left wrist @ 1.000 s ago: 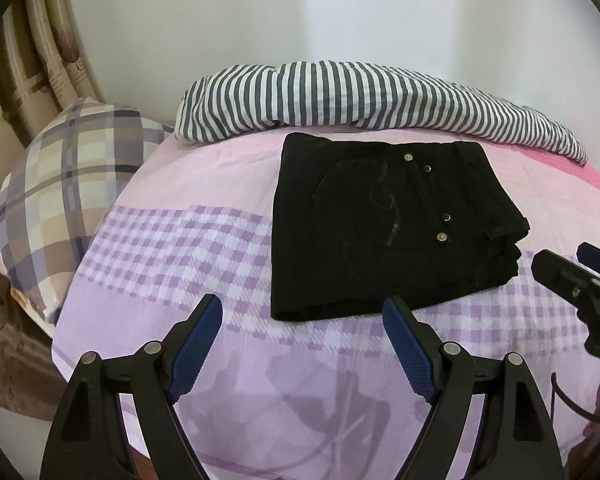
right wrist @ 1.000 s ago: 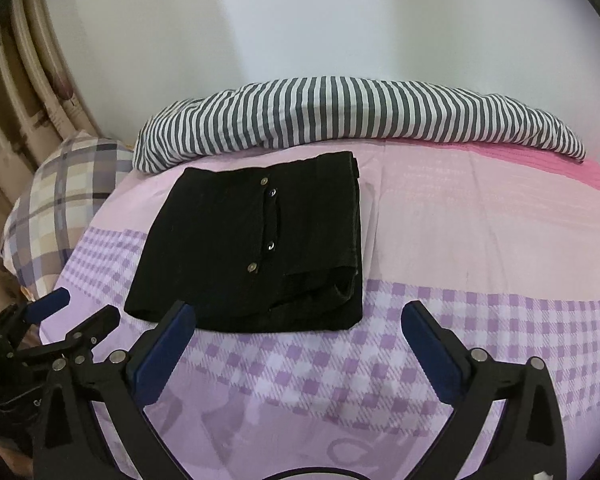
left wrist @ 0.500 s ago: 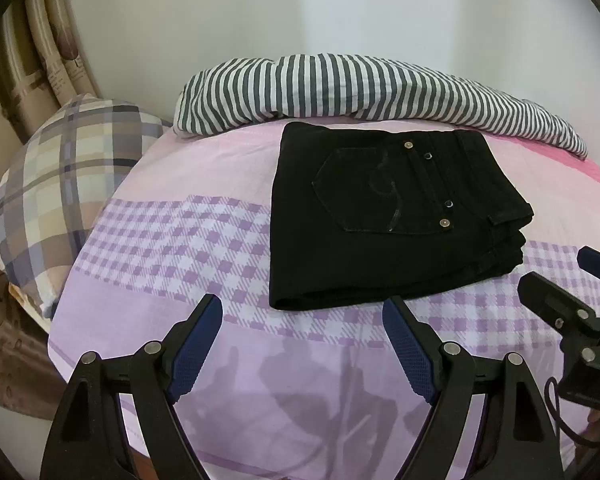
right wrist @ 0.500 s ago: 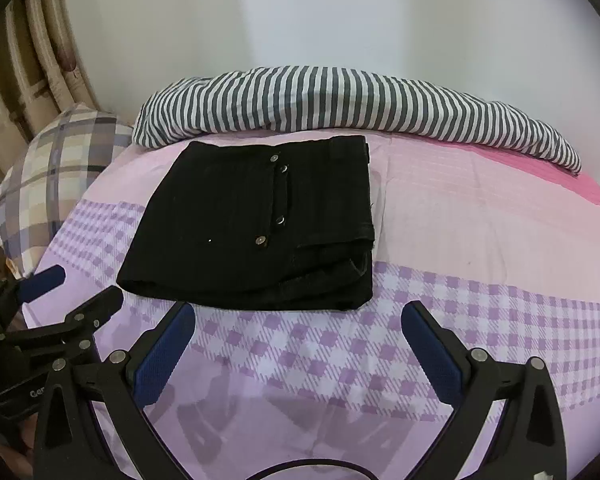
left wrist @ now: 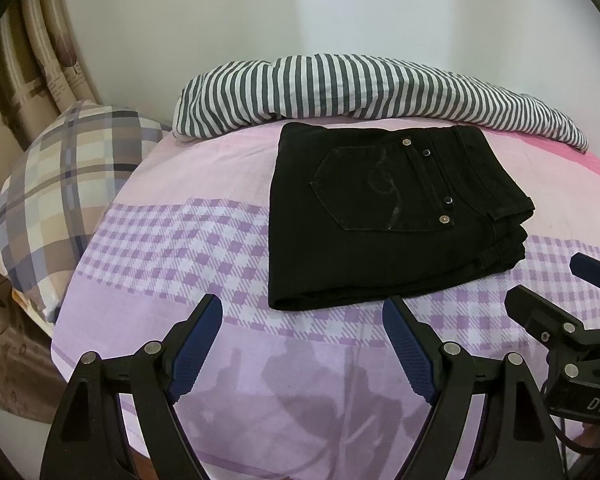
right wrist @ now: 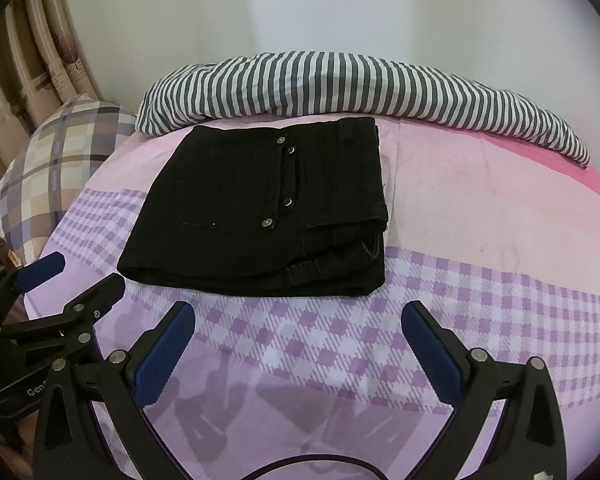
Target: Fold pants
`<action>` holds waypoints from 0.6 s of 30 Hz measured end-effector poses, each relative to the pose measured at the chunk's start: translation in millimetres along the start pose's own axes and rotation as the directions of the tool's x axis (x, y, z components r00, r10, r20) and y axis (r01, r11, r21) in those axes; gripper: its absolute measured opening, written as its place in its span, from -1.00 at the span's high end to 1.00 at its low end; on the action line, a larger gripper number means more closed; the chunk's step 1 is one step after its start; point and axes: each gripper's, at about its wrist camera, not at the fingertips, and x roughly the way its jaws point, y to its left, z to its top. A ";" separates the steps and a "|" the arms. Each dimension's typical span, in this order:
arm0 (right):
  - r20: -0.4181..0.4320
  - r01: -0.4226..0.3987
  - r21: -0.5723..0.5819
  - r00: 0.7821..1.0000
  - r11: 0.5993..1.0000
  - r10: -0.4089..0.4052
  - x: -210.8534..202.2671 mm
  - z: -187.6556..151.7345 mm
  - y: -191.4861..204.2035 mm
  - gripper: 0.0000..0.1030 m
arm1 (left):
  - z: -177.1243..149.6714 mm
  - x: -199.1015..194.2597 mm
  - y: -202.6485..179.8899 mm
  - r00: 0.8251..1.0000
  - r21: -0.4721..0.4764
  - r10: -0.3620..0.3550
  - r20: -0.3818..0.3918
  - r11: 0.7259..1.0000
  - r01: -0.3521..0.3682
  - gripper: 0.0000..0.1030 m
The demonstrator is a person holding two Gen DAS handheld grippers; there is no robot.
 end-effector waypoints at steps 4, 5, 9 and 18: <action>-0.004 0.000 0.004 1.000 1.000 0.000 0.9 -1.1 -0.8 -0.99 | 0.3 1.4 0.2 1.000 0.003 0.002 0.000 1.000 -0.002 -0.60; -0.006 -0.001 0.007 1.000 1.000 0.001 1.4 -1.5 -1.0 -0.99 | 0.2 1.5 0.1 1.000 0.003 0.005 0.000 1.000 -0.005 -0.60; -0.013 -0.004 0.016 1.000 1.000 0.004 2.9 -2.2 -1.9 -0.99 | -0.2 0.9 -0.6 1.000 0.008 0.007 0.000 1.000 -0.007 -0.60; -0.016 -0.003 0.022 1.000 1.000 0.003 3.5 -3.7 -4.2 -0.99 | 0.5 1.7 -0.7 1.000 0.015 -0.006 -0.004 1.000 0.006 -0.60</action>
